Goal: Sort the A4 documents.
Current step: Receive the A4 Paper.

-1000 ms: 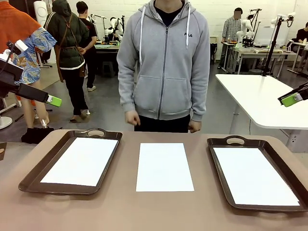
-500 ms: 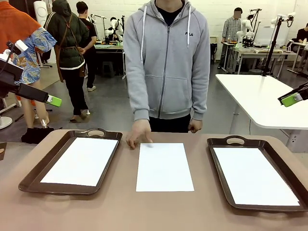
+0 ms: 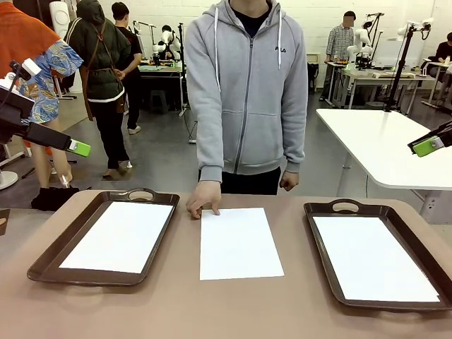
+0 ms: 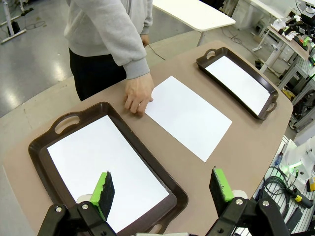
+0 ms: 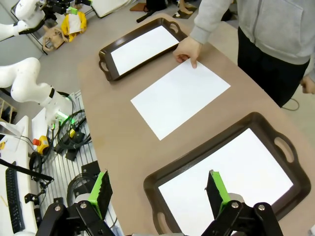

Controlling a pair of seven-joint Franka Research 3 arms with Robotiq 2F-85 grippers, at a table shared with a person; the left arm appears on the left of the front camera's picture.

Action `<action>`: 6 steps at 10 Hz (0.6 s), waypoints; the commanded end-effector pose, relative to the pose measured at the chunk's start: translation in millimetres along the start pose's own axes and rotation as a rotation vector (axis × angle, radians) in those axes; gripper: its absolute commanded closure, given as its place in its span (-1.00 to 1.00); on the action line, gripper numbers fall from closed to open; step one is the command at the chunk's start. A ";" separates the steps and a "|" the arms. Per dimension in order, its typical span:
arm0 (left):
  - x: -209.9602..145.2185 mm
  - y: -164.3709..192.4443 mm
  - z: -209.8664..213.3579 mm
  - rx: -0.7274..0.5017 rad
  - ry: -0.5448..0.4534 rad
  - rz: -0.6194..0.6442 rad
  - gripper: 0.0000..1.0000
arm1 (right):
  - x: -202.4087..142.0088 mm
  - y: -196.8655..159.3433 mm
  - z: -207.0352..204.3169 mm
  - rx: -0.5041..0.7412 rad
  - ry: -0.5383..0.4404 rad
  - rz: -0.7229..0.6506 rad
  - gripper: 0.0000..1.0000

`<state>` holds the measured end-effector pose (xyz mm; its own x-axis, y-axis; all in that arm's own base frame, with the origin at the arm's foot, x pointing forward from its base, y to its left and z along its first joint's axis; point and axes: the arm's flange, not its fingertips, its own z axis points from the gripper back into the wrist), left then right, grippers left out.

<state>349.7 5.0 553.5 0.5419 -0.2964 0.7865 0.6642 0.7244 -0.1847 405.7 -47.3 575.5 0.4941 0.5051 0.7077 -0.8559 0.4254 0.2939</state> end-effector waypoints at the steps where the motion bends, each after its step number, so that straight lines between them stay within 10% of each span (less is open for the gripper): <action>1: -0.3 -0.2 -0.6 0.001 -0.002 -0.002 -1.00 | 0.1 0.1 -1.4 0.006 0.005 0.007 -1.00; 6: -0.3 -0.2 -0.6 0.001 -0.002 -0.002 -1.00 | 0.1 0.1 -1.4 0.006 0.005 0.007 -1.00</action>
<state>349.7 5.0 553.5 0.5419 -0.2964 0.7865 0.6642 0.7244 -0.1847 405.7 -47.3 575.5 0.4941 0.5051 0.7076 -0.8560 0.4252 0.2941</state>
